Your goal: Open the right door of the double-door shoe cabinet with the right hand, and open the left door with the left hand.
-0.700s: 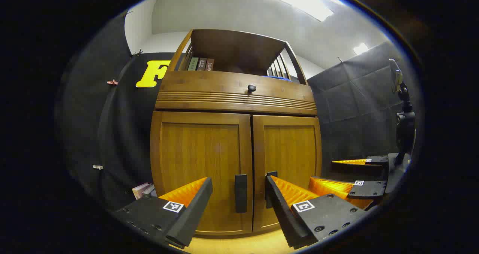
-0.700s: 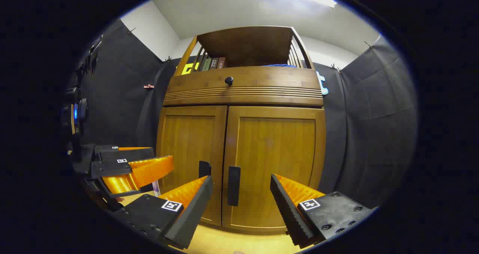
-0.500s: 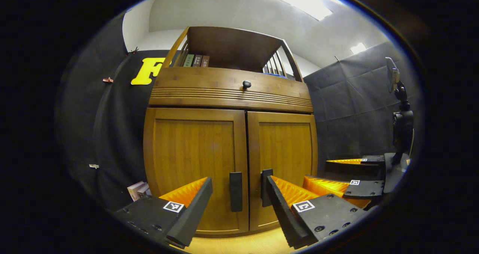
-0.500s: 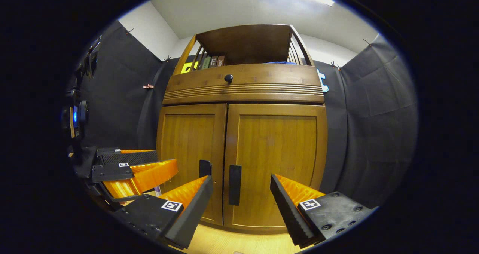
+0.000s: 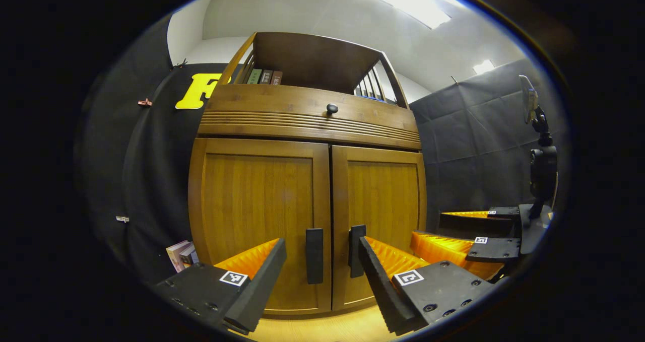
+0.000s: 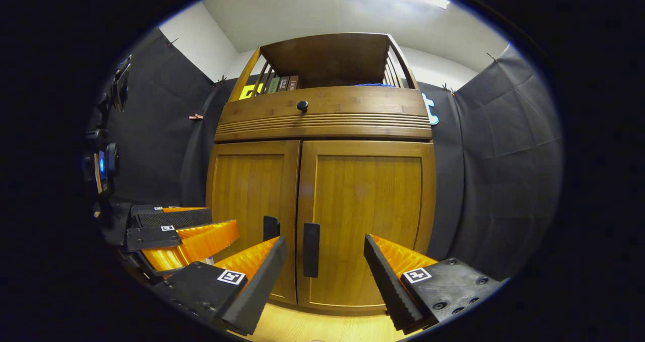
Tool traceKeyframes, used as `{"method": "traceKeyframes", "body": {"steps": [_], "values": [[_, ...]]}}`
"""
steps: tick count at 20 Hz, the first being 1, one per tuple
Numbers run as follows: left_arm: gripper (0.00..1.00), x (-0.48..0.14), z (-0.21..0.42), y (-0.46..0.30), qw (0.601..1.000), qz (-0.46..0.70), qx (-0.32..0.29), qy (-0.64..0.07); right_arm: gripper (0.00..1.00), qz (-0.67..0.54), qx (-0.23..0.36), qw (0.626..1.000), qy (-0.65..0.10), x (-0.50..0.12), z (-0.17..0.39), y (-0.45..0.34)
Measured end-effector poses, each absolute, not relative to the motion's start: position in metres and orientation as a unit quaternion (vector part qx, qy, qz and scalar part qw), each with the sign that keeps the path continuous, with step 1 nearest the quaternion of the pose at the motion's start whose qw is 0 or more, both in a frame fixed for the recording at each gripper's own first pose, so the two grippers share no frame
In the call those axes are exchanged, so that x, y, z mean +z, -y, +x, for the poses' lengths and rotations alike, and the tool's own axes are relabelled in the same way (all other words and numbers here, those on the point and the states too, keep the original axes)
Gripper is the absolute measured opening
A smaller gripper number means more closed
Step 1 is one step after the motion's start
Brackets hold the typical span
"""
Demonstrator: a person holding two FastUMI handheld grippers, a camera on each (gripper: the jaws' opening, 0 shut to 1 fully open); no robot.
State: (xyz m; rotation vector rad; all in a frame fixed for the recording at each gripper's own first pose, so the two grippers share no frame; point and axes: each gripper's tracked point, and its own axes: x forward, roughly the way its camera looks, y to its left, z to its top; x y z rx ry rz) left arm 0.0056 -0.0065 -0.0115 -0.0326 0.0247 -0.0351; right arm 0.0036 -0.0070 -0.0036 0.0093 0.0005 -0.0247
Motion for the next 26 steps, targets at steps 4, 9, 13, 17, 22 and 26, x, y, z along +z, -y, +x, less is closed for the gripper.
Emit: {"method": "traceKeyframes", "body": {"steps": [4,9,13,17,22,26], "values": [[0.9,-0.01,0.005,0.003,1.0,-0.018,-0.011,-0.01,0.97,0.003,-0.006,1.0,0.0,-0.005,0.005,0.0],[0.87,-0.005,0.005,-0.006,1.0,-0.02,-0.005,-0.004,0.97,0.001,-0.006,1.0,0.001,-0.007,0.01,-0.005],[0.9,-0.004,0.004,-0.012,1.0,-0.027,-0.004,-0.002,0.97,0.003,-0.005,1.0,-0.005,-0.011,0.017,-0.01],[0.87,-0.006,-0.001,-0.017,0.999,-0.032,-0.001,-0.004,0.97,0.008,-0.009,1.0,-0.003,-0.015,0.029,-0.012],[0.9,-0.013,-0.002,-0.028,0.999,-0.036,-0.008,-0.011,0.97,0.013,-0.028,1.0,-0.001,-0.028,0.058,-0.011],[0.9,-0.017,-0.006,-0.04,0.999,-0.031,-0.01,-0.014,0.97,0.015,-0.044,0.999,-0.009,-0.044,0.087,-0.009]]}}
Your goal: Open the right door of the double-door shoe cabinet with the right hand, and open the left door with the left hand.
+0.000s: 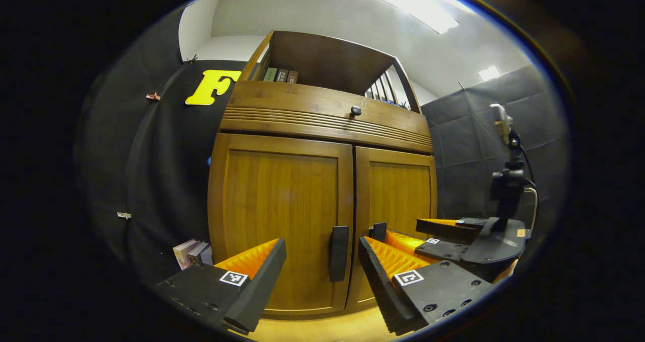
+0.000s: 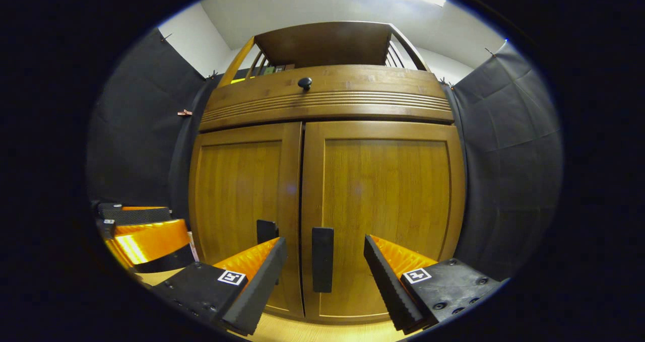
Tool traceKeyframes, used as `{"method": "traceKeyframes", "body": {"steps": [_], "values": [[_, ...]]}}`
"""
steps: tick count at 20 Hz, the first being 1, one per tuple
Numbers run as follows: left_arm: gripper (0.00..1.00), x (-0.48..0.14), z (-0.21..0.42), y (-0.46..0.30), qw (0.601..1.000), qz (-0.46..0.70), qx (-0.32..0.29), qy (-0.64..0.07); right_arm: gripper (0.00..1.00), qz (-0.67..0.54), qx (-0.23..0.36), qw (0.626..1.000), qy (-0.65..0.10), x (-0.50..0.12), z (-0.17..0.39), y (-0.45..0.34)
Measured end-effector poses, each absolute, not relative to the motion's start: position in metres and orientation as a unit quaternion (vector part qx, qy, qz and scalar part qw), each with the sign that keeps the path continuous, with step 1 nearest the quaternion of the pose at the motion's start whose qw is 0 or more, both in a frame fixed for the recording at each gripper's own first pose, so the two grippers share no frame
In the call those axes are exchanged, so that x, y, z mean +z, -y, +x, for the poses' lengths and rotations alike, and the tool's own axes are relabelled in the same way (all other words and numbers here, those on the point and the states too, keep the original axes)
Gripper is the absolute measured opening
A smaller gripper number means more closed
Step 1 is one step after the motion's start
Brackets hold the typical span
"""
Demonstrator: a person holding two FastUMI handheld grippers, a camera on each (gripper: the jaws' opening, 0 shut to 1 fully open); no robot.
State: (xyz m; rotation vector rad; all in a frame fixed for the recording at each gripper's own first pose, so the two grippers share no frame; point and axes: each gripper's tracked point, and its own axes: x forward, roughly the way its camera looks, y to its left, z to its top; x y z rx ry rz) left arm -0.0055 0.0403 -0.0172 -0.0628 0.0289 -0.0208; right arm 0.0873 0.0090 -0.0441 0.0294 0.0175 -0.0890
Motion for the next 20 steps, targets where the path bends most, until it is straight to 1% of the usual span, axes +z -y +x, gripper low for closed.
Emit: {"method": "traceKeyframes", "body": {"steps": [1,2,3,4,6,7,8,10,11,12,15,17,19,20], "values": [[0.87,-0.017,-0.005,-0.044,0.999,-0.031,-0.011,-0.015,0.97,0.017,-0.051,0.998,-0.013,-0.049,0.095,-0.005],[0.9,-0.018,-0.005,-0.046,0.999,-0.03,-0.012,-0.015,0.95,0.02,-0.056,0.998,-0.014,-0.053,0.102,-0.003],[0.9,-0.019,-0.005,-0.048,0.999,-0.029,-0.012,-0.015,0.94,0.021,-0.061,0.998,-0.015,-0.055,0.107,-0.001],[0.9,-0.02,-0.005,-0.05,0.999,-0.029,-0.012,-0.014,0.97,0.02,-0.067,0.997,-0.016,-0.058,0.112,0.001],[0.9,-0.025,-0.005,-0.057,0.999,-0.029,-0.015,-0.018,0.97,0.016,-0.075,0.997,-0.018,-0.065,0.119,0.006],[0.9,-0.028,-0.003,-0.059,0.999,-0.031,-0.018,-0.022,0.99,0.013,-0.079,0.997,-0.019,-0.068,0.123,0.008],[0.9,-0.033,0.0,-0.062,0.999,-0.033,-0.02,-0.025,0.95,0.012,-0.081,0.996,-0.019,-0.07,0.126,0.008],[0.9,-0.039,0.002,-0.065,0.999,-0.037,-0.022,-0.029,0.95,0.011,-0.068,0.997,-0.019,-0.073,0.131,0.003],[0.9,-0.042,0.005,-0.065,0.998,-0.038,-0.023,-0.033,0.97,0.011,-0.07,0.997,-0.023,-0.076,0.132,0.004],[0.9,-0.046,0.007,-0.065,0.998,-0.038,-0.025,-0.038,0.95,0.012,-0.069,0.997,-0.027,-0.079,0.133,0.005],[0.9,-0.052,0.013,-0.068,0.998,-0.039,-0.024,-0.044,0.83,0.013,-0.067,0.997,-0.037,-0.084,0.138,0.004],[0.9,-0.053,0.017,-0.067,0.998,-0.042,-0.026,-0.039,0.64,0.021,-0.062,0.997,-0.045,-0.087,0.137,-0.002],[0.9,-0.058,0.019,-0.068,0.998,-0.043,-0.022,-0.041,0.53,0.015,-0.063,0.997,-0.044,-0.088,0.139,-0.001],[0.9,-0.06,0.021,-0.069,0.998,-0.043,-0.019,-0.042,0.53,0.019,-0.049,0.998,-0.044,-0.085,0.138,-0.006]]}}
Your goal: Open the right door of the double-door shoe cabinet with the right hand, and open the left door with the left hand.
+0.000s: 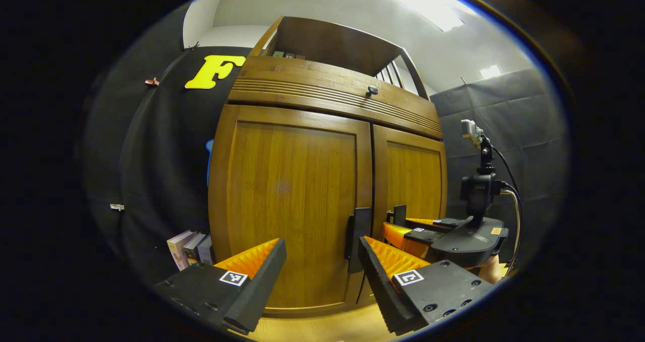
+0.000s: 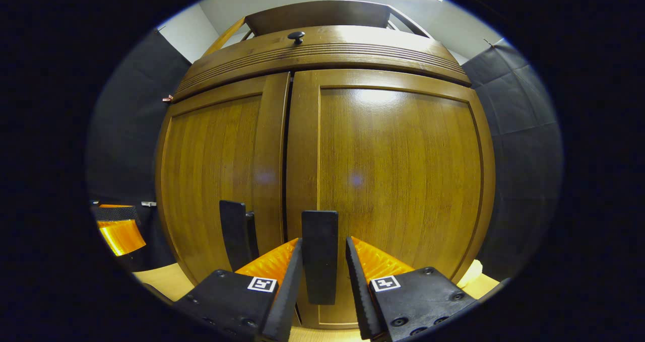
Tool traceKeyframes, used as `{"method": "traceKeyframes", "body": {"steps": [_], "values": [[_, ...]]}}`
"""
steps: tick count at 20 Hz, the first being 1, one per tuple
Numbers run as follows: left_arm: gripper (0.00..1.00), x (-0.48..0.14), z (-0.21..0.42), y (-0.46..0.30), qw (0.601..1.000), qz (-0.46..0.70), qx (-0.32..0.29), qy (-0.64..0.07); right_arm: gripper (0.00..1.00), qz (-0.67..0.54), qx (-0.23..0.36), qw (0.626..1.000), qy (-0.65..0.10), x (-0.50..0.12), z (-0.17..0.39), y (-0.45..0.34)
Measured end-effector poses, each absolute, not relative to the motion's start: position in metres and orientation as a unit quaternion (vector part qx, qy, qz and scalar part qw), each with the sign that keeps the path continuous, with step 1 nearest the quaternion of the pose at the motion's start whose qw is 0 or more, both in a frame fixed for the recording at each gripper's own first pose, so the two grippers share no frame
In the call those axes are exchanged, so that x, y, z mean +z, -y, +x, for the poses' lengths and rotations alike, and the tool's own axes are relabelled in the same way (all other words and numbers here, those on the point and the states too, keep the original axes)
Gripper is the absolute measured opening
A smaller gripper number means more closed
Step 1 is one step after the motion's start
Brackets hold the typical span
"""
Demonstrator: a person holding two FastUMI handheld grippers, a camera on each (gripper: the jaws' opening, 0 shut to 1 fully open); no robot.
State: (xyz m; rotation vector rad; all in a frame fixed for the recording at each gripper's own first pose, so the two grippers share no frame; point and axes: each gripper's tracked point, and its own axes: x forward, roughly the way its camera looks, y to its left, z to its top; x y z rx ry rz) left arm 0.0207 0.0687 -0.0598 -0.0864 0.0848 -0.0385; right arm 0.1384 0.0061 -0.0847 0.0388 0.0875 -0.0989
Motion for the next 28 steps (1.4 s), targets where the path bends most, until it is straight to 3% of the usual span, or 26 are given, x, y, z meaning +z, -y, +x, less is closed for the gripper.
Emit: {"method": "traceKeyframes", "body": {"steps": [2,6,8,15,20,24,25,26,28], "values": [[0.9,-0.062,0.022,-0.07,0.998,-0.047,-0.015,-0.044,0.36,0.013,-0.06,0.997,-0.041,-0.087,0.141,-0.005],[0.9,-0.064,0.021,-0.07,0.998,-0.052,-0.005,-0.047,0.28,0.02,-0.064,0.997,-0.047,-0.089,0.136,-0.007],[0.9,-0.061,0.018,-0.07,0.998,-0.051,-0.003,-0.044,0.17,0.016,-0.063,0.997,-0.051,-0.089,0.139,-0.006],[0.9,-0.044,0.003,-0.074,0.998,-0.044,0.018,-0.028,0.24,0.029,-0.037,0.997,-0.063,-0.08,0.114,-0.007],[0.9,-0.04,-0.007,-0.063,0.999,-0.032,0.022,-0.031,0.2,0.031,-0.019,0.997,-0.065,-0.075,0.07,-0.004],[0.89,-0.038,-0.011,-0.05,0.999,-0.029,0.017,-0.033,0.24,0.039,0.009,0.997,-0.065,-0.066,0.044,0.003],[0.9,-0.036,-0.011,-0.046,0.999,-0.028,0.016,-0.031,0.18,0.04,0.014,0.997,-0.065,-0.063,0.038,0.006],[0.9,-0.035,-0.012,-0.04,0.999,-0.027,0.014,-0.029,0.24,0.038,0.017,0.997,-0.066,-0.06,0.03,0.009],[0.89,-0.032,-0.012,-0.028,0.999,-0.028,0.006,-0.027,0.2,0.035,0.022,0.997,-0.067,-0.058,0.011,0.017]]}}
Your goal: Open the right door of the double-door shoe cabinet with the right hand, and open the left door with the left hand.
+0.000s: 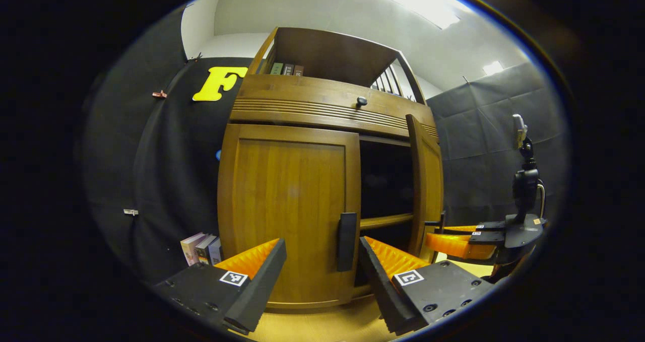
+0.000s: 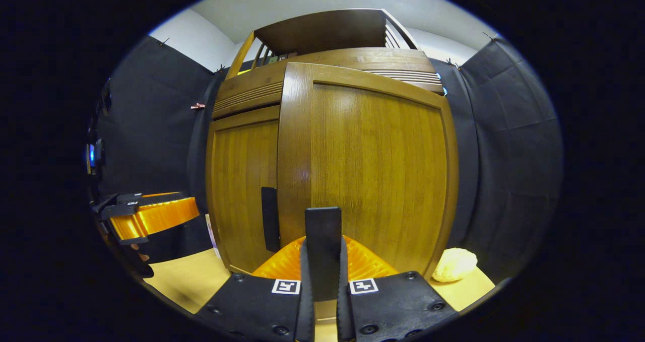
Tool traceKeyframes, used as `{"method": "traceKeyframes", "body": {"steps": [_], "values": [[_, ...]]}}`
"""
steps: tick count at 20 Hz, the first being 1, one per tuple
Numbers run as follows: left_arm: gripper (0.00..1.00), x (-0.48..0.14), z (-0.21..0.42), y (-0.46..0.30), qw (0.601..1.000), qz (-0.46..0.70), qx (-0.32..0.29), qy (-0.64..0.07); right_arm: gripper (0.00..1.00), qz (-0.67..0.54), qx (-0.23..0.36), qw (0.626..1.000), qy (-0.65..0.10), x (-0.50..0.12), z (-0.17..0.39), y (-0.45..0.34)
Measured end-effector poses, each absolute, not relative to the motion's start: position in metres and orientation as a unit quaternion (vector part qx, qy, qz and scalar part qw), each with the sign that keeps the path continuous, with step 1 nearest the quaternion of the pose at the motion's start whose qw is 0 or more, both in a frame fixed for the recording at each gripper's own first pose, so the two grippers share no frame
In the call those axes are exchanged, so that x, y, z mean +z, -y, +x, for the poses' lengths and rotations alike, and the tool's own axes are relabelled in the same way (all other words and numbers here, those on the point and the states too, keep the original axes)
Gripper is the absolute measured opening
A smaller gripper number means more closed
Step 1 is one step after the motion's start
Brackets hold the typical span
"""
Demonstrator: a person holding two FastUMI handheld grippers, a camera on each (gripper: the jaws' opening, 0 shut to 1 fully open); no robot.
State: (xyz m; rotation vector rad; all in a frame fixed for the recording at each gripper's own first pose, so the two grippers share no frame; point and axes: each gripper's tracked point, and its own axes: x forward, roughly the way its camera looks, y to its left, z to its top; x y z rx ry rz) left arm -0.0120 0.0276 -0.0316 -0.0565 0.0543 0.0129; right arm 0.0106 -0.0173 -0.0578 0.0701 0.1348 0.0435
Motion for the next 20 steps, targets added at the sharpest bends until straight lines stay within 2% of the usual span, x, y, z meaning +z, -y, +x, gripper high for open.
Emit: {"method": "traceKeyframes", "body": {"steps": [4,5,6,7,10,16,20], "values": [[0.91,-0.03,-0.011,0.004,0.999,-0.029,-0.026,-0.026,0.17,0.04,0.021,0.997,-0.066,-0.05,-0.019,0.036],[0.92,-0.03,-0.01,0.013,0.999,-0.029,-0.034,-0.025,0.2,0.041,0.019,0.997,-0.067,-0.049,-0.026,0.041],[0.9,-0.028,-0.009,0.022,0.998,-0.029,-0.044,-0.023,0.2,0.041,0.016,0.997,-0.067,-0.048,-0.033,0.046],[0.92,-0.027,-0.008,0.03,0.998,-0.03,-0.052,-0.022,0.2,0.041,0.013,0.997,-0.067,-0.047,-0.037,0.051],[0.88,-0.028,-0.004,0.056,0.996,-0.041,-0.082,-0.02,0.2,0.041,0.007,0.997,-0.066,-0.043,-0.053,0.067],[0.87,-0.026,0.008,0.092,0.993,-0.058,-0.101,-0.019,0.2,0.048,-0.024,0.997,-0.06,-0.035,-0.084,0.109],[0.88,-0.024,0.012,0.115,0.991,-0.069,-0.11,-0.019,0.16,0.057,-0.033,0.996,-0.059,-0.031,-0.099,0.135]]}}
